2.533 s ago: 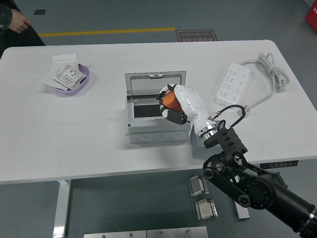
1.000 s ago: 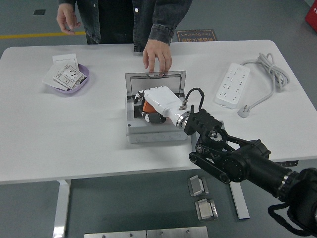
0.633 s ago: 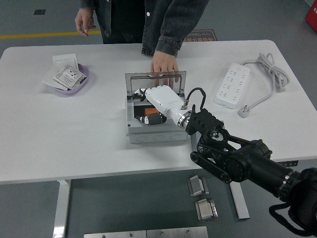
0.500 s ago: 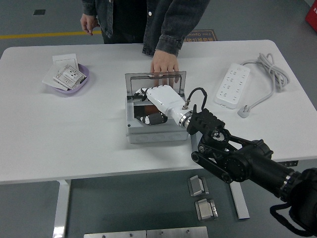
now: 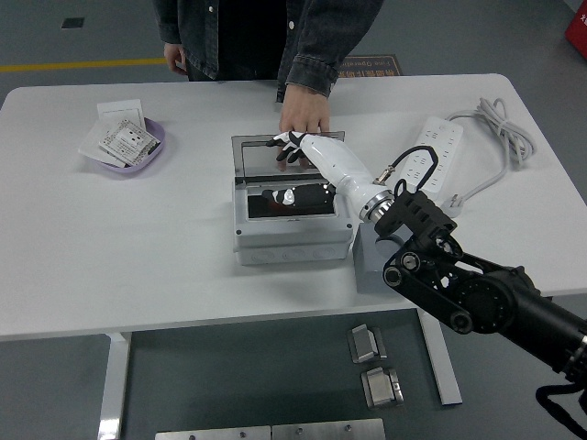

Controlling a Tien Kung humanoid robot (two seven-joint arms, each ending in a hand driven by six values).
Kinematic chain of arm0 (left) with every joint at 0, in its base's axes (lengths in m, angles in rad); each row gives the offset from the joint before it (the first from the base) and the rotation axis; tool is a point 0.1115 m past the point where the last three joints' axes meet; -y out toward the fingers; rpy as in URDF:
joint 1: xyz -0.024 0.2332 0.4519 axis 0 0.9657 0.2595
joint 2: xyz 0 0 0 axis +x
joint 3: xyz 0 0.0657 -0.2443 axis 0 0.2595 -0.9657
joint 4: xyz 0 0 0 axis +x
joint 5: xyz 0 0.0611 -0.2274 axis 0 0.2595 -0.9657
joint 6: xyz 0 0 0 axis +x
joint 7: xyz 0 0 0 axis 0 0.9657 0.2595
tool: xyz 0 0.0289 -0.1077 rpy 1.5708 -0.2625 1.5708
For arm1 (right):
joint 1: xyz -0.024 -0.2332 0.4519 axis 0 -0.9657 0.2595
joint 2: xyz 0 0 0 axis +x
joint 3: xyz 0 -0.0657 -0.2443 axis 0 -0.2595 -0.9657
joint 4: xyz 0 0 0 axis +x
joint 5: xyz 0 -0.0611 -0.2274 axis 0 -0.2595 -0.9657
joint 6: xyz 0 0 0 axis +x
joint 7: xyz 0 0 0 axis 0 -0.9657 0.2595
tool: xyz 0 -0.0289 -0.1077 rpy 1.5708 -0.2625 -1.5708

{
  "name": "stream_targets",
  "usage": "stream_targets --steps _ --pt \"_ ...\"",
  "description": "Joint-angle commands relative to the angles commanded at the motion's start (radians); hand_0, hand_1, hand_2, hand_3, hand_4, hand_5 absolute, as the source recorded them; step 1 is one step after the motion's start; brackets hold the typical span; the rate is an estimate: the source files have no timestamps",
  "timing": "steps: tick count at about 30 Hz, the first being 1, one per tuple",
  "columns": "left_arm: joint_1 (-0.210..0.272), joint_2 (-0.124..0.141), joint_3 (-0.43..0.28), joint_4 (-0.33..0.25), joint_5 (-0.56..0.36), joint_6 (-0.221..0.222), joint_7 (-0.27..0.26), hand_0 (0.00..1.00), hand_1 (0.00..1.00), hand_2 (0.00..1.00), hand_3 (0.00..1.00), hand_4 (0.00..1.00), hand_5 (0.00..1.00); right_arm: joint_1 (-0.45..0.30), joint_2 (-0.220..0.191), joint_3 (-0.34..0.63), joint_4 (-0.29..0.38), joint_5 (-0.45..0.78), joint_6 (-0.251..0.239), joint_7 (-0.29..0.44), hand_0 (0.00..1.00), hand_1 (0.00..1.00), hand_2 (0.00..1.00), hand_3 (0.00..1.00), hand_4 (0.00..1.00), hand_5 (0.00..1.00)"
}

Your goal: Pick up the cylinder from the cube,place it in the box,flap close box

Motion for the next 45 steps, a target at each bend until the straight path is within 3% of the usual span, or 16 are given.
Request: stream_targets --steps 2,5,11,19,24,32,45 --pt "0.0 0.001 -0.001 0.0 0.001 0.0 0.001 0.644 0.651 0.564 0.668 0.698 0.339 0.02 -0.007 0.021 0.032 0.003 0.008 -0.007 0.608 0.585 0.623 0.75 0.923 0.327" --pt "-0.001 0.002 -0.001 0.0 0.001 0.0 0.002 0.643 0.651 0.564 0.667 0.696 0.339 0.059 -0.008 0.038 0.028 0.007 0.017 -0.011 0.604 0.574 0.62 0.747 0.914 0.328" --pt "-0.005 0.004 -0.001 0.0 0.004 -0.002 0.005 0.642 0.651 0.564 0.666 0.693 0.338 0.125 0.041 0.021 -0.095 0.05 0.008 0.019 0.605 0.577 0.625 0.746 0.908 0.327" --pt "-0.01 0.004 -0.002 0.0 0.013 -0.005 0.005 0.643 0.65 0.564 0.666 0.692 0.337 0.143 0.101 -0.011 -0.274 0.081 -0.015 0.054 0.607 0.575 0.625 0.739 0.906 0.326" --pt "-0.011 0.002 -0.003 0.0 0.017 -0.006 0.005 0.642 0.65 0.564 0.666 0.691 0.336 0.13 0.103 -0.028 -0.305 0.091 -0.022 0.063 0.606 0.575 0.625 0.738 0.902 0.327" --pt "-0.013 -0.001 -0.002 0.0 0.017 -0.007 0.001 0.642 0.65 0.564 0.666 0.69 0.336 0.096 0.07 -0.052 -0.243 0.095 -0.027 0.063 0.606 0.565 0.625 0.735 0.898 0.338" --pt "-0.006 -0.001 0.0 0.0 0.007 -0.005 -0.001 0.642 0.65 0.564 0.666 0.691 0.336 -0.026 -0.064 -0.073 0.012 0.134 -0.043 0.058 0.599 0.547 0.62 0.729 0.892 0.348"
